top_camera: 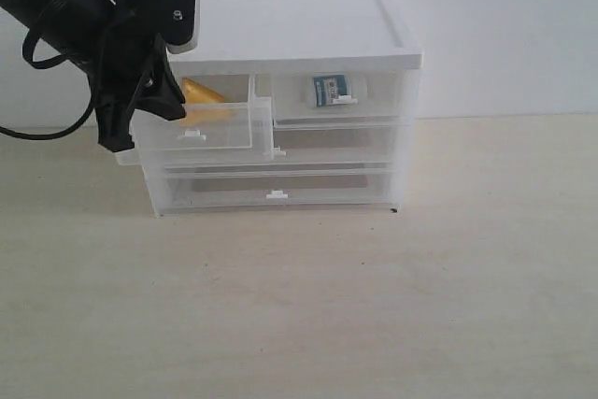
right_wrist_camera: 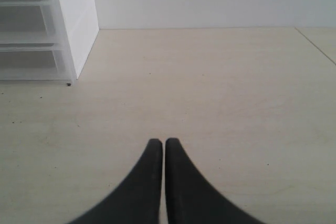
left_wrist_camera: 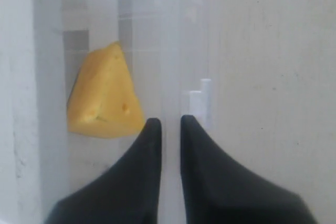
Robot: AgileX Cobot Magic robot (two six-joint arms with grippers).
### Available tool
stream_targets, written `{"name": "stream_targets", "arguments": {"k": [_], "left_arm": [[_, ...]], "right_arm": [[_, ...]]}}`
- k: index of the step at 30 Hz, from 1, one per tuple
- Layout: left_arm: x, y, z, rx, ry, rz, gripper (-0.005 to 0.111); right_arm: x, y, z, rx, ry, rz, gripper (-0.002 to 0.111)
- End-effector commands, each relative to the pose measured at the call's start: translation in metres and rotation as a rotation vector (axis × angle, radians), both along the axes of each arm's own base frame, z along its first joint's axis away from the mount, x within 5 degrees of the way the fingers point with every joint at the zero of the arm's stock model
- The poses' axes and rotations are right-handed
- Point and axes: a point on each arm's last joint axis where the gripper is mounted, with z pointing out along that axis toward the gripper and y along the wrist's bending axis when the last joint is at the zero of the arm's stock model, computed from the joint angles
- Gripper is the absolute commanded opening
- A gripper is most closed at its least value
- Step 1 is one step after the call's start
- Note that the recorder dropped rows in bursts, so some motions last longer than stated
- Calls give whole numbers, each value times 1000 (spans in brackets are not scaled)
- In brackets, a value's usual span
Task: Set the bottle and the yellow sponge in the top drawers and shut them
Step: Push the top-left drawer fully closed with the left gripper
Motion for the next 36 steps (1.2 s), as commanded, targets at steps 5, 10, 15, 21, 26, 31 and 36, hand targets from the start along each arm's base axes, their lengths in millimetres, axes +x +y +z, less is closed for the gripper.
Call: {"name": "stream_targets", "arguments": {"k": [5,10,15,21,26,31,36], "left_arm": [[16,-4,9,-81,-168,58,17],[20,-3,12,-99,-214,96,54],[10,0,24,-131,-188,136,63],[-21,9,36,-71,-10,115,52],[-34,12,25,-17,144,112,5],[-24,9,11,-59,136,163,4],[-13,3,0,-84,122,170,4]], "right_arm": [[0,0,1,-4,-15,0,0],[0,0,1,-4,-15,0,0],[0,0,1,-4,-15,0,0],[0,0,1,-4,-15,0,0],[0,0,1,-4,-15,0,0],[0,0,1,-4,-15,0,0],[0,0,1,-4,-15,0,0]]}}
